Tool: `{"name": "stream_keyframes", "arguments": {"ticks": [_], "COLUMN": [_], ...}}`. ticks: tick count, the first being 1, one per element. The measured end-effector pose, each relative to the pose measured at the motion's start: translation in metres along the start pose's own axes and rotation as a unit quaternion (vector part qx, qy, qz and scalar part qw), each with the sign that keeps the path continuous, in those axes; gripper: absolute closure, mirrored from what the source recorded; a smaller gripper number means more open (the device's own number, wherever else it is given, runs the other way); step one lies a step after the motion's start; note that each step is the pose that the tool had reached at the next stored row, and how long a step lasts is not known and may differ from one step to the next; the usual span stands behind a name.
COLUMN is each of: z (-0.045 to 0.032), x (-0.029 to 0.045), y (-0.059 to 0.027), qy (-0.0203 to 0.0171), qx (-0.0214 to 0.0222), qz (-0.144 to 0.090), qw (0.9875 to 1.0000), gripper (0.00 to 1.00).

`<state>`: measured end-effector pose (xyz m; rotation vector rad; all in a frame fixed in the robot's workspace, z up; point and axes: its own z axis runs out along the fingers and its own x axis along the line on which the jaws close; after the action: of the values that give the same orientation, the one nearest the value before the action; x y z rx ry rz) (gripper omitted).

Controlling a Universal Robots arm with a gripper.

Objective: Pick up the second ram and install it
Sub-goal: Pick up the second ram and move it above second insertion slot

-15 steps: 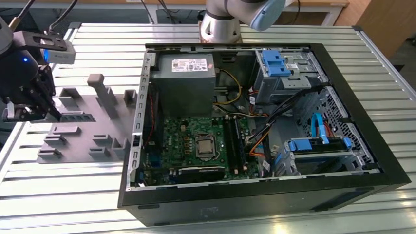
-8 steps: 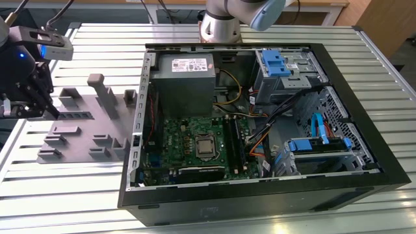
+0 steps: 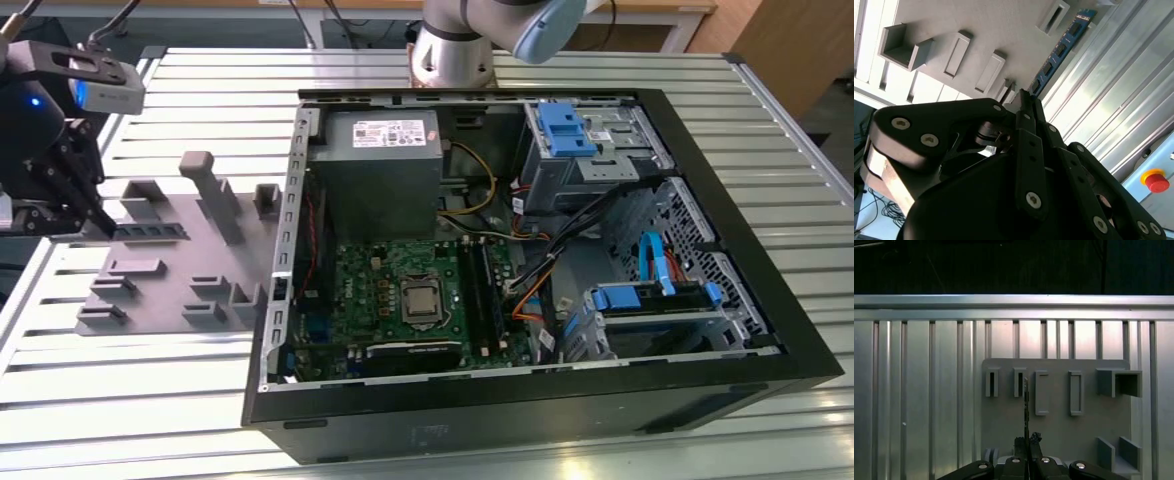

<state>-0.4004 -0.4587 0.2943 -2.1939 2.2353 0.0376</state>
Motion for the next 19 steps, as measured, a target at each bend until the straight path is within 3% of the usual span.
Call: {"name": "stream_keyframes", "arguments": {"ticks": [19], "z": [-0.0250], "x": [-0.0006], "y": [0.0003], "qy": [0.0000], "qx": [0.0000], "qz": [0.000], "qw": [1.0000], "gripper": [0.86]}}
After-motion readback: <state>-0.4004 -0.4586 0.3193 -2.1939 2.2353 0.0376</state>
